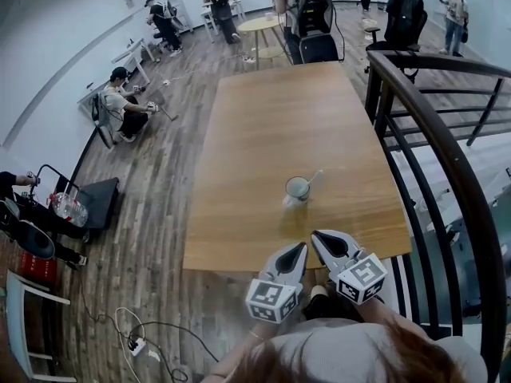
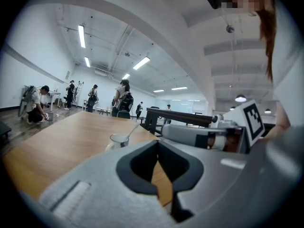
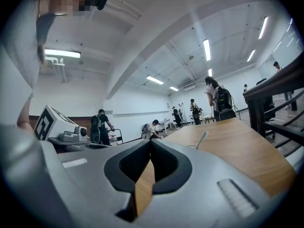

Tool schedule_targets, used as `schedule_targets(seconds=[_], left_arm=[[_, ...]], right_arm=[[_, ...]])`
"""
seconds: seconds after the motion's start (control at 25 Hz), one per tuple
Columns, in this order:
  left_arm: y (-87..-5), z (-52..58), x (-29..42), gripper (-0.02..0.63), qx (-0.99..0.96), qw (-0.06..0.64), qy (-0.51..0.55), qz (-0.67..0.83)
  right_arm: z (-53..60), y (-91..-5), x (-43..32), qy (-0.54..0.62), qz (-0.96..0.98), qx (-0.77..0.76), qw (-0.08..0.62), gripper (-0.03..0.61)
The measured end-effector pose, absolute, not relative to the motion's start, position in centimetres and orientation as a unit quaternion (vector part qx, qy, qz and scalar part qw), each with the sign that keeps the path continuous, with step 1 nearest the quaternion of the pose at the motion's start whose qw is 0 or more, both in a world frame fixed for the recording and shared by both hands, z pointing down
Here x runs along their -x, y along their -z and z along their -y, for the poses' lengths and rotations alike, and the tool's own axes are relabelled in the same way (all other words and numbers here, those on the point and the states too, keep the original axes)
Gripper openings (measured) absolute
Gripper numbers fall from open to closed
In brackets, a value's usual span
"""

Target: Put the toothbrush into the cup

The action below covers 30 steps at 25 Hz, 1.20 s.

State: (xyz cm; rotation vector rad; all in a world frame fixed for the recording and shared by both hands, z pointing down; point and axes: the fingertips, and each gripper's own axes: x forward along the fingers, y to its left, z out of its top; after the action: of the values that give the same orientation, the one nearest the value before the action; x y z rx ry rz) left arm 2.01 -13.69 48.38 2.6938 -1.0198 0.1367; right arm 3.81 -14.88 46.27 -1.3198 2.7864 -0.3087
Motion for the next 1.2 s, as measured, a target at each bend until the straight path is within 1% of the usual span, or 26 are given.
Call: schedule_targets(seconds=[0.32, 0.68, 0.88, 1.12, 1.2], left_arm=[[-47.0, 7.7, 1.6, -0.003, -0.927, 0.11, -0.039, 0.356], [-46.4, 0.4, 3.7, -0.003, -0.929, 0.111, -0.032, 0.351], [-46.1, -0.8, 4.0, -0.003, -0.932, 0.108, -0.028, 0.346], [-44.9, -1.9, 2.6, -0.003, -0.934, 0.1, -0.029, 0.341], [-45.2, -2.4, 2.4, -0.003, -0.933, 0.106, -0.029, 0.342]], right_arm=[[8.1, -44.7, -0.8, 0.086, -0.899, 0.429, 0.036, -0.006], [0.1, -43.0, 1.8, 0.079, -0.9, 0.425, 0.045, -0.006], [-2.0, -41.9, 2.4, 0.065, -0.902, 0.425, 0.051, -0.006], [-2.9, -41.4, 1.6, 0.069, -0.901, 0.426, 0.05, -0.006], [-3.4, -41.5, 1.6, 0.072, -0.902, 0.423, 0.048, -0.006]])
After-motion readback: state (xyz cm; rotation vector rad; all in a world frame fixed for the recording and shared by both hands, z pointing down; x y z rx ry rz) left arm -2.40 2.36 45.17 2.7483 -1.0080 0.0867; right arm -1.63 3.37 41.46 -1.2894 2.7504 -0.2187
